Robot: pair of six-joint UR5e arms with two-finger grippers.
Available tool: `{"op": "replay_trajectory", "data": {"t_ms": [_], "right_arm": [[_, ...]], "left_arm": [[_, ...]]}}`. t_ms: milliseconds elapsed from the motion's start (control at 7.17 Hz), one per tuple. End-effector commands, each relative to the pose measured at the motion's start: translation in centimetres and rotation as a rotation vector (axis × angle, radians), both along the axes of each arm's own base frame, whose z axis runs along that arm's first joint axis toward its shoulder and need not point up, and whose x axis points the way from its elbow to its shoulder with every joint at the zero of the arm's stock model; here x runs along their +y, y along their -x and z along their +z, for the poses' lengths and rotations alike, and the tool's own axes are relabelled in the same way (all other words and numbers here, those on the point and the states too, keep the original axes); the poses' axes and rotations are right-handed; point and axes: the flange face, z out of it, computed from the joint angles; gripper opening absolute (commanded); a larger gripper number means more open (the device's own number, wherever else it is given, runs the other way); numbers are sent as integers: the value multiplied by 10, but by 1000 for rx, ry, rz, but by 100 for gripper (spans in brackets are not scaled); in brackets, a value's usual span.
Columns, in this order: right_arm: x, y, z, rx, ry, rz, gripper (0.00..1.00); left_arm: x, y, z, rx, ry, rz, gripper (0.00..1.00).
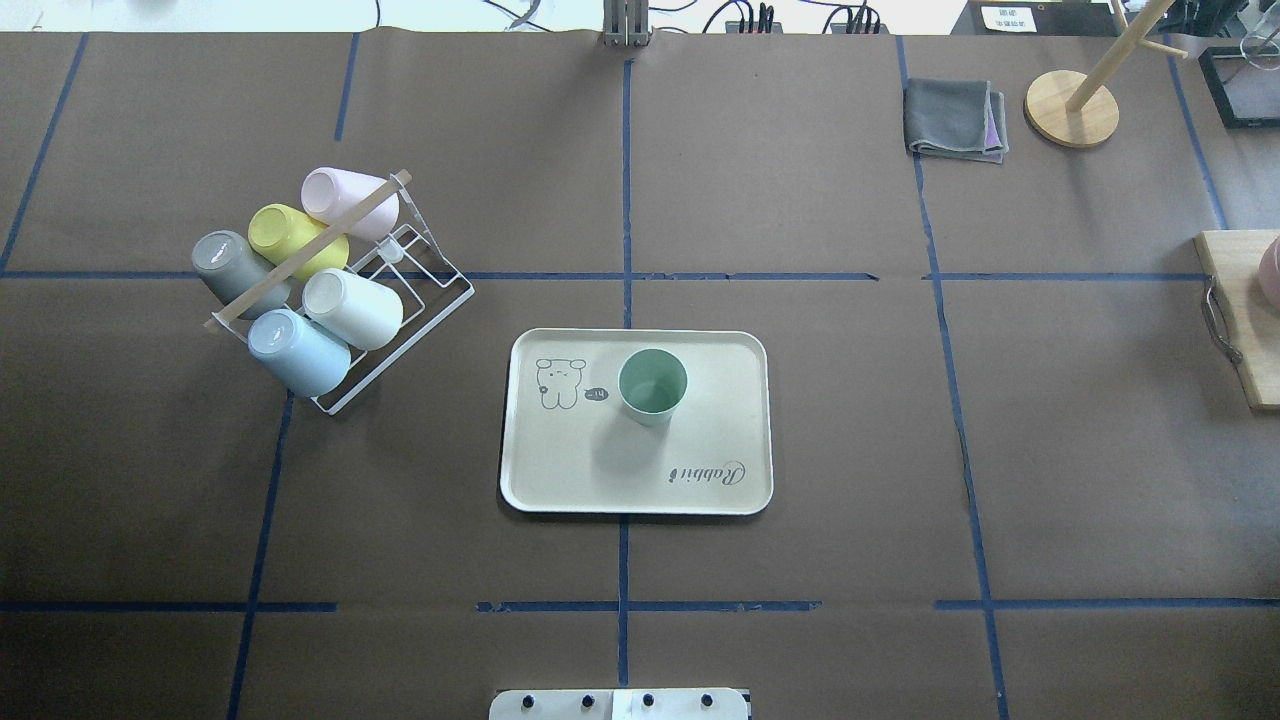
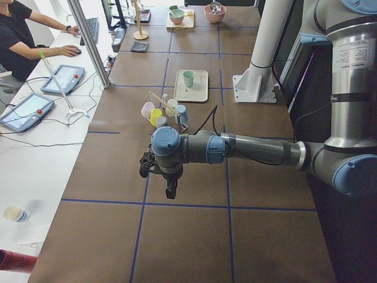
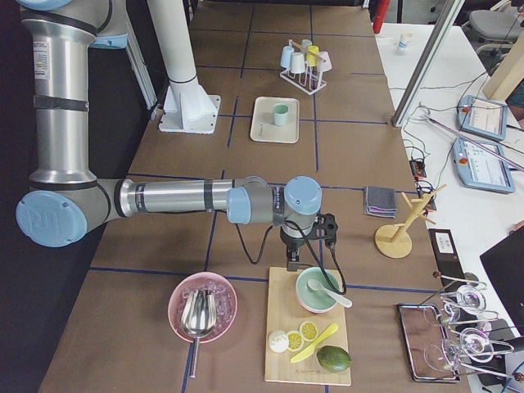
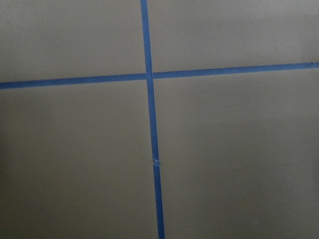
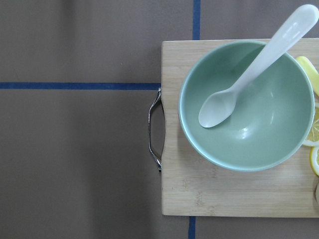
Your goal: Pick up and place green cup on tray
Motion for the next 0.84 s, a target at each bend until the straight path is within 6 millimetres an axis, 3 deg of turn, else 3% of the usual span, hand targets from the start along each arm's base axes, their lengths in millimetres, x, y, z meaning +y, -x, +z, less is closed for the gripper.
{"op": "replay_trajectory", "data": {"t_ms": [0,139,279,697], "right_arm": [[1,0,1,1,1,0,100],[1,0,1,1,1,0,100],[1,0,1,3,1,0,100],[0,0,-1,1,-2,0,100]], "left_arm": [[18,6,13,-65,-39,64,100],[32,6,14,-66,-28,61,100],[32,6,3,-67,-46,56,100],[33,4,10,-50,-21,58,100]]}}
